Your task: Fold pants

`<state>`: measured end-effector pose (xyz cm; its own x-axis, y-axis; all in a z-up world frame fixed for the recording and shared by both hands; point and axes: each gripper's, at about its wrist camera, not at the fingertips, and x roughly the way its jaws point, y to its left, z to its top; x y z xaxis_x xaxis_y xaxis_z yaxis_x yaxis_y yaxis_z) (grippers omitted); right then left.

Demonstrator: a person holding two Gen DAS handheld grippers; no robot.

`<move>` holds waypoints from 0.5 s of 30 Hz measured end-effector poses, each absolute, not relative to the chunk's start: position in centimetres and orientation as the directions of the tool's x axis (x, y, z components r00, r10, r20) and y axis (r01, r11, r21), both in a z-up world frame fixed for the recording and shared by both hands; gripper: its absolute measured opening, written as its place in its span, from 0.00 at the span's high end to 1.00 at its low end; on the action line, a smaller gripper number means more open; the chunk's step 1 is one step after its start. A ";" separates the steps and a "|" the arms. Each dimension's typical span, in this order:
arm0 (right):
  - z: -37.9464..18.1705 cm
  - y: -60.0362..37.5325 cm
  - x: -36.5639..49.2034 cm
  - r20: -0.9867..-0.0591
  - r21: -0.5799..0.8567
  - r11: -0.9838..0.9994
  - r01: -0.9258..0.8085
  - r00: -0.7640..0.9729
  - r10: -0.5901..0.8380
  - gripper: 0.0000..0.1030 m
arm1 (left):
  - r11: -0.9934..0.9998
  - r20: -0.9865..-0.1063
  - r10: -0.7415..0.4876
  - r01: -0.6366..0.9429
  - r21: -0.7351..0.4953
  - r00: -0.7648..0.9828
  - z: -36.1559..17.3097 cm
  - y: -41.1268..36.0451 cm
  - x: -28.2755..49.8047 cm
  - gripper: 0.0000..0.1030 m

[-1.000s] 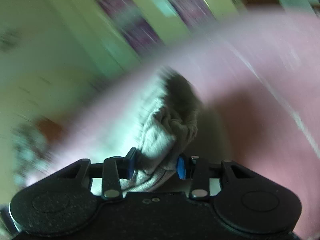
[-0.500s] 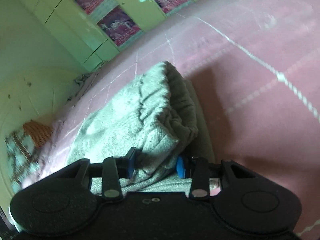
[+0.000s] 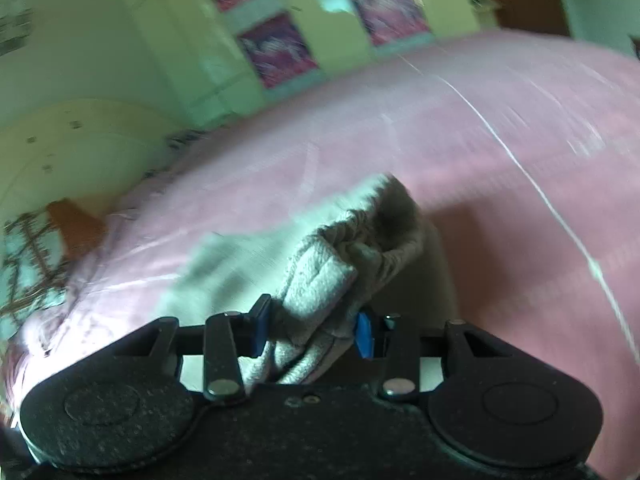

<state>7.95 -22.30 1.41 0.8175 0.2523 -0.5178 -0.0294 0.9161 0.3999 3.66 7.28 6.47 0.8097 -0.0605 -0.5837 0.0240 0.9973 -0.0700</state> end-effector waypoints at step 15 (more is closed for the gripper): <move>-0.4 -26.5 6.3 -0.505 0.555 0.831 0.039 0.809 0.299 0.55 | 0.996 -0.606 -0.074 0.030 -0.083 0.792 5.8 7.1 3.7 0.39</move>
<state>6.34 -26.50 -0.37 0.8094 0.2989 -0.5054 0.0393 0.8312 0.5546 3.71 7.14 5.80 0.7919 -0.0739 -0.6062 0.0298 0.9961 -0.0826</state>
